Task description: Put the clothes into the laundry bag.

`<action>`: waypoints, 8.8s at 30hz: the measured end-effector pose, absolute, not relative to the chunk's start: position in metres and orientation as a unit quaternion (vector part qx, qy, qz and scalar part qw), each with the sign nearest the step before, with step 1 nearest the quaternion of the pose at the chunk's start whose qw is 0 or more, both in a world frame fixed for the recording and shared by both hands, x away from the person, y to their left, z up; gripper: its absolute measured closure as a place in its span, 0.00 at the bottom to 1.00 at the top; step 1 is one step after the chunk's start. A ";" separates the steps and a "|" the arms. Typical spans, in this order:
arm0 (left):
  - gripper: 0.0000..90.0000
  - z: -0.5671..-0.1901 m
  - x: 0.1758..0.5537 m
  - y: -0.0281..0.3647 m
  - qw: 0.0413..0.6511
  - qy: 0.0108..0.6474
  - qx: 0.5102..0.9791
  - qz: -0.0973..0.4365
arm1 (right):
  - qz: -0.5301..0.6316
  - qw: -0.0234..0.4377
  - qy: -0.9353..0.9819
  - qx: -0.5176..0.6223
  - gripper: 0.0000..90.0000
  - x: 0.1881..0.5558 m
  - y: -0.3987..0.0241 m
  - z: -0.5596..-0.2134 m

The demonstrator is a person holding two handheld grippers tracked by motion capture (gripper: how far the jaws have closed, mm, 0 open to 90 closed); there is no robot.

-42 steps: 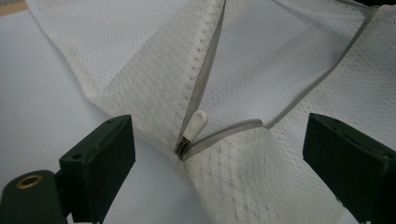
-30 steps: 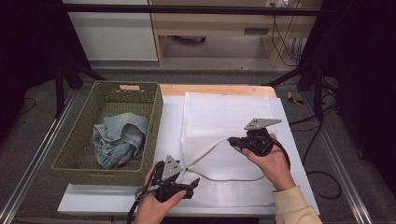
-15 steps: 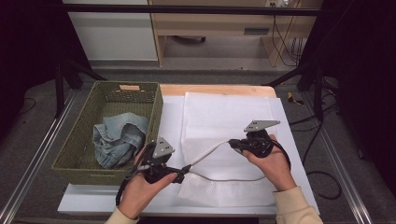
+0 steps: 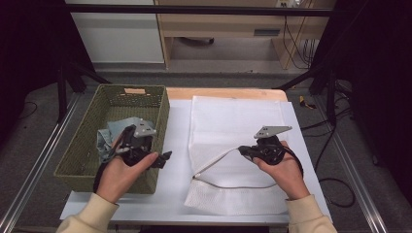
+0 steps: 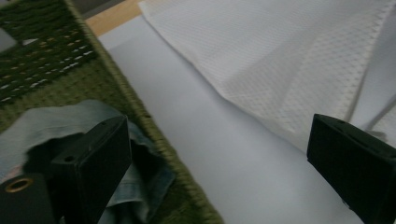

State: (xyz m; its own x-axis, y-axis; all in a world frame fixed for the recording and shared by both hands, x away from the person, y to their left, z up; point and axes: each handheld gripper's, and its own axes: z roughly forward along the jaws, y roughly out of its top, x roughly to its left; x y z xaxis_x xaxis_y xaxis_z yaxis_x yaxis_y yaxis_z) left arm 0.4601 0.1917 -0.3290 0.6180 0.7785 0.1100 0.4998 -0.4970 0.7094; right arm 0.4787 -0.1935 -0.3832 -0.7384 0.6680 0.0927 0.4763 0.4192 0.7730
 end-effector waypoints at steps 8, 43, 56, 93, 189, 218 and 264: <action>0.07 -0.315 0.489 0.239 0.278 0.430 0.826 0.235 | 0.414 0.115 0.835 0.343 0.99 0.479 -0.194 -0.384; 0.03 -0.391 0.554 0.294 0.184 0.525 0.818 0.150 | 0.403 0.098 0.842 0.346 0.98 0.481 -0.190 -0.391; 0.07 -0.406 0.558 0.282 0.209 0.515 0.823 0.113 | 0.401 0.095 0.843 0.345 0.98 0.482 -0.190 -0.392; 0.02 -0.410 0.560 0.267 0.182 0.501 0.837 0.125 | 0.400 0.099 0.847 0.335 0.98 0.481 -0.185 -0.392; 0.78 -0.307 0.498 0.309 0.371 0.462 0.754 0.283 | 0.391 0.060 0.860 0.323 0.99 0.483 -0.180 -0.369; 0.78 -0.285 0.482 0.315 0.413 0.443 0.739 0.295 | 0.391 0.052 0.865 0.312 0.99 0.489 -0.173 -0.360; 0.77 -0.235 0.436 0.254 0.476 0.356 0.751 0.288 | 0.400 0.042 0.860 0.315 0.99 0.489 -0.176 -0.365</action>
State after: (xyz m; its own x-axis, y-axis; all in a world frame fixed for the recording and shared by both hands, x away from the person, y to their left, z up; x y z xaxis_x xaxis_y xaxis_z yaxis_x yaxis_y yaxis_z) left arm 0.4356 0.2544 -0.2354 0.5805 0.8089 0.0932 0.2600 -0.2927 0.9202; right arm 0.4887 -0.1765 -0.3655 -0.7983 0.5747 0.1802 0.5081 0.4820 0.7138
